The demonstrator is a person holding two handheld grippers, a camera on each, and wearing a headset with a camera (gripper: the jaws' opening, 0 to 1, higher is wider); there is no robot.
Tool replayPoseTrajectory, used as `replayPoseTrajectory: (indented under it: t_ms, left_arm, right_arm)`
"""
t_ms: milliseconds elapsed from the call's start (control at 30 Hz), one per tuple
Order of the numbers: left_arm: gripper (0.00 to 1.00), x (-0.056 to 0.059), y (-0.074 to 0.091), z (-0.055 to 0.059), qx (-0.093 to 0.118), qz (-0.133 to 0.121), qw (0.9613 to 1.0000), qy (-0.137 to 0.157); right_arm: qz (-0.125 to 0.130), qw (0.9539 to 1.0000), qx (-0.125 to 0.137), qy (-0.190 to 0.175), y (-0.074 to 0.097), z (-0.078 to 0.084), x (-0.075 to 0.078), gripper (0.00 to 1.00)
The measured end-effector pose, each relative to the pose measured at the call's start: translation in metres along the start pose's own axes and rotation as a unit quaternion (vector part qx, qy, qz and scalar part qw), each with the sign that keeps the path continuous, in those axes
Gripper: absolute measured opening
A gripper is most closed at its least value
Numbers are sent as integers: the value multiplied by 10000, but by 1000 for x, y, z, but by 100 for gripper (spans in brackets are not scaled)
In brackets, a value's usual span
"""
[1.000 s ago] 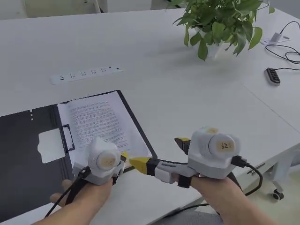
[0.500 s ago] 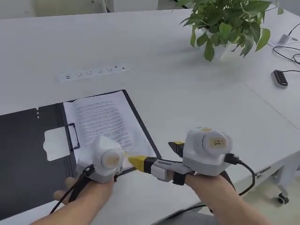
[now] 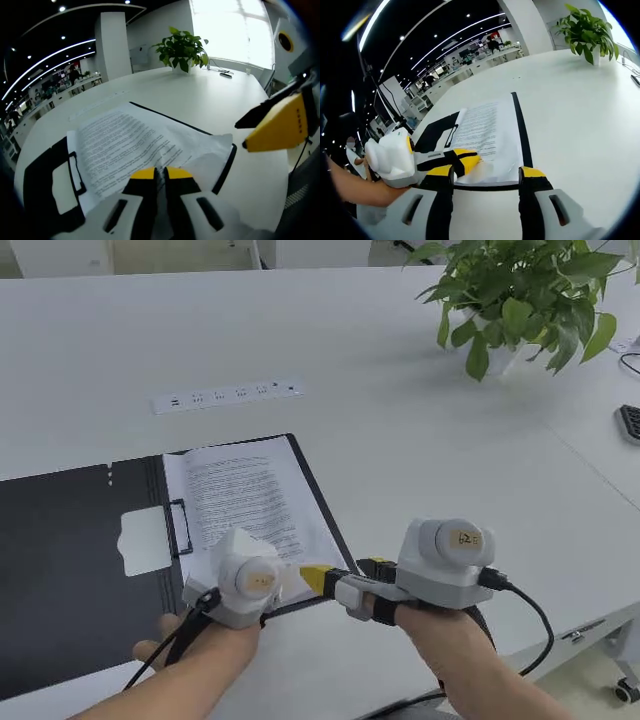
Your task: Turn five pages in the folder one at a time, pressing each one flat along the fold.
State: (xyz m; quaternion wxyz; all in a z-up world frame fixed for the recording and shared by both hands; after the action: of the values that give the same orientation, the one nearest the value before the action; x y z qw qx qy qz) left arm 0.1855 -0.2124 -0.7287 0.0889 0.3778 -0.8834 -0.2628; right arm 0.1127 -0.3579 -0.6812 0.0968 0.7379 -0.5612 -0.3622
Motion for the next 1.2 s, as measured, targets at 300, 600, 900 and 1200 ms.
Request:
replayPoseTrajectory:
  t_ms: [300, 600, 900, 1200]
  left_arm:
    - [4, 0, 0, 0, 5, -5, 10000, 31]
    - [4, 0, 0, 0, 16, -14, 10000, 83]
    - [4, 0, 0, 0, 17, -20, 9999, 130]
    - [5, -1, 0, -1, -2, -10, 9992, 391]
  right_arm:
    - [8, 9985, -92, -544, -14, 5, 7, 41]
    - [202, 9951, -109, -958, -25, 8, 17, 24]
    - [438, 9910, -85, -1266, -29, 11, 26, 0]
    - [317, 9928, 129, -1147, -24, 10, 22, 0]
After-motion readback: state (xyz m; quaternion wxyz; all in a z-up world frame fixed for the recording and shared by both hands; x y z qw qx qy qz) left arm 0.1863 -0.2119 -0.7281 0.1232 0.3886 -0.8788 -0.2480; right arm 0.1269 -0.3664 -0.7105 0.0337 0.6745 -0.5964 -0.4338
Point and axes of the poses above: the centre of the closed fingertips' face, and the gripper's own axes: y roughly backward along the fingers, x roughly to its right, z roughly out of its underside, the point moved 10 cm from there along y, roughly backward along the fingers, and after that the axes turned 1 degree about y, right-handed, at the moved point
